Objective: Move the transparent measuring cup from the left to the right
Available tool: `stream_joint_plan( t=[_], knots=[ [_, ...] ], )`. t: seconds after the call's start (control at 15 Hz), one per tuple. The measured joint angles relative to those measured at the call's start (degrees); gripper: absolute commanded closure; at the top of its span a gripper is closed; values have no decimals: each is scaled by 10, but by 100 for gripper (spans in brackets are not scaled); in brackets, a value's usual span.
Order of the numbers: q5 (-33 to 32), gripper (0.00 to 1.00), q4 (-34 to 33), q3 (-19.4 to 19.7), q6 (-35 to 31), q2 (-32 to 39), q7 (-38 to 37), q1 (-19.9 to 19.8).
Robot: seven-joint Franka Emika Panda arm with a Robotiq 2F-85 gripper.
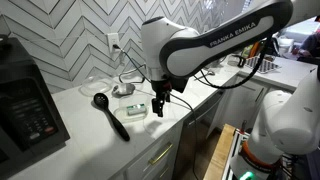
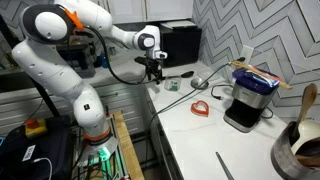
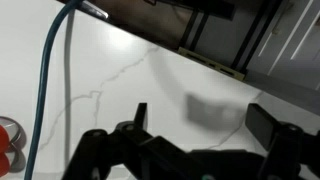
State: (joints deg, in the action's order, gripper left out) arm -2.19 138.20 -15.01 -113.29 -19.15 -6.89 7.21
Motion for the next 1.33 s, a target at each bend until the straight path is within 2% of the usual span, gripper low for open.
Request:
stream_joint_plan(
  t=[0.33,0.53,0.8,1.0,1.33],
  knots=[
    [0,0,-2,7,-4,-2,5,1],
    [12,0,-18,44,-38,-16,4,-4],
    [23,0,-82,98,-103,-4,4,-32],
    [40,0,-149,111,-181,68,-16,-44],
    [34,0,-279,106,-192,231,-90,-42]
  ],
)
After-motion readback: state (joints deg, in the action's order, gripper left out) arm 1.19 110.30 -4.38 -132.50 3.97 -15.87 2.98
